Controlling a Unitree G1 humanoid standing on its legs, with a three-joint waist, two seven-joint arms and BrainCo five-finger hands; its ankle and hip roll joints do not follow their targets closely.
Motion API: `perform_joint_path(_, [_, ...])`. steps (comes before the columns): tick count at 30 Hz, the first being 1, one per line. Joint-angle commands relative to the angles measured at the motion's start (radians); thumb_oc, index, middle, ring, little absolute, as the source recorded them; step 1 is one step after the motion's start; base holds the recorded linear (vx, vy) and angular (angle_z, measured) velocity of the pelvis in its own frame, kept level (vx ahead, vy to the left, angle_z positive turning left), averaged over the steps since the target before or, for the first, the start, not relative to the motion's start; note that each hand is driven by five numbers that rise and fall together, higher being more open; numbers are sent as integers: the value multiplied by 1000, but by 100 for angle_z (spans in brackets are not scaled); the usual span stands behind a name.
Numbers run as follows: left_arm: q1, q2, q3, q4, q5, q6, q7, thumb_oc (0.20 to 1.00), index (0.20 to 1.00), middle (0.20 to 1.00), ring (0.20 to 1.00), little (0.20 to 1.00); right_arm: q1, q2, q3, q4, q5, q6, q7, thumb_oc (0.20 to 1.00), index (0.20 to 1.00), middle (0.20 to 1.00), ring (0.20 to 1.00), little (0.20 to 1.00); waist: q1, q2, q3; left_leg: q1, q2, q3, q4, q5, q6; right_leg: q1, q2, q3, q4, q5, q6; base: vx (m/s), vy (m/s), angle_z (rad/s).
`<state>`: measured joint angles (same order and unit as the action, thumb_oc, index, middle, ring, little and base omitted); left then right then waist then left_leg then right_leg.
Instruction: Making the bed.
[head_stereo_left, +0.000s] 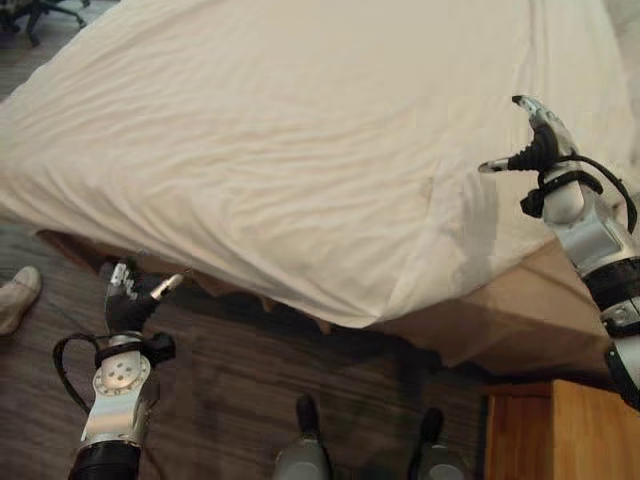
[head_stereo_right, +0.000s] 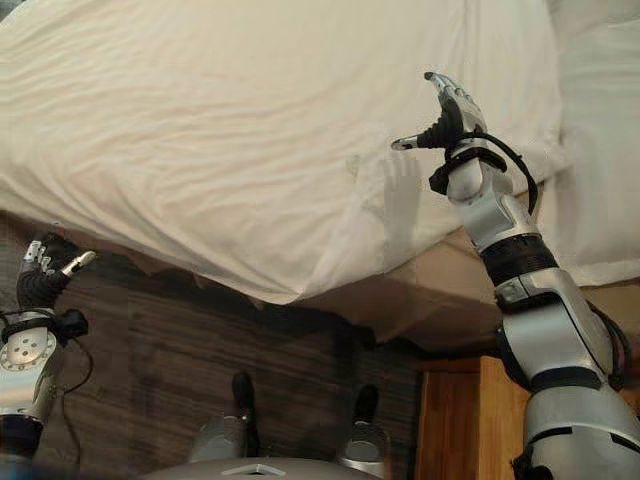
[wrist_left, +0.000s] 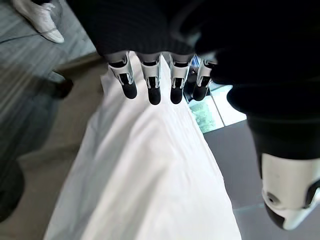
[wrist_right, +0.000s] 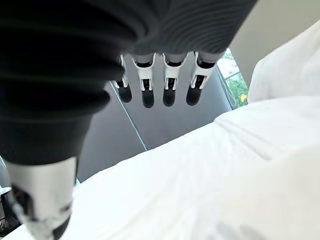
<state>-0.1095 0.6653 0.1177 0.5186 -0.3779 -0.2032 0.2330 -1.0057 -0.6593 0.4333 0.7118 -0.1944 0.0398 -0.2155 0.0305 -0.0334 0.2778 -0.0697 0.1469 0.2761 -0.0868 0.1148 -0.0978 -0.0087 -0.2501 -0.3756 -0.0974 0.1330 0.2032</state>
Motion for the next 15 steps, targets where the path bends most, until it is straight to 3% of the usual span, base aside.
perform_joint_path(1, [-150, 94, 60, -31, -24, -66, 43, 1000, 1000, 1000, 1000, 1000, -175, -21, 73, 39, 0, -15, -61, 1000, 1000, 1000, 1000, 1000, 9, -38, 34, 83, 66, 1, 7, -55, -99, -165, -28, 34, 13, 69, 30, 32, -90, 13])
perform_joint_path(15, [-309, 135, -62, 123, -65, -70, 37, 1000, 1000, 1000, 1000, 1000, -393, -105, 194, 143, 21, -21, -117, 1000, 1000, 1000, 1000, 1000, 5, 10, 69, -78, 145, -10, 0, 38, -164, -255, -20, -40, 22, 63, 33, 4, -98, 15])
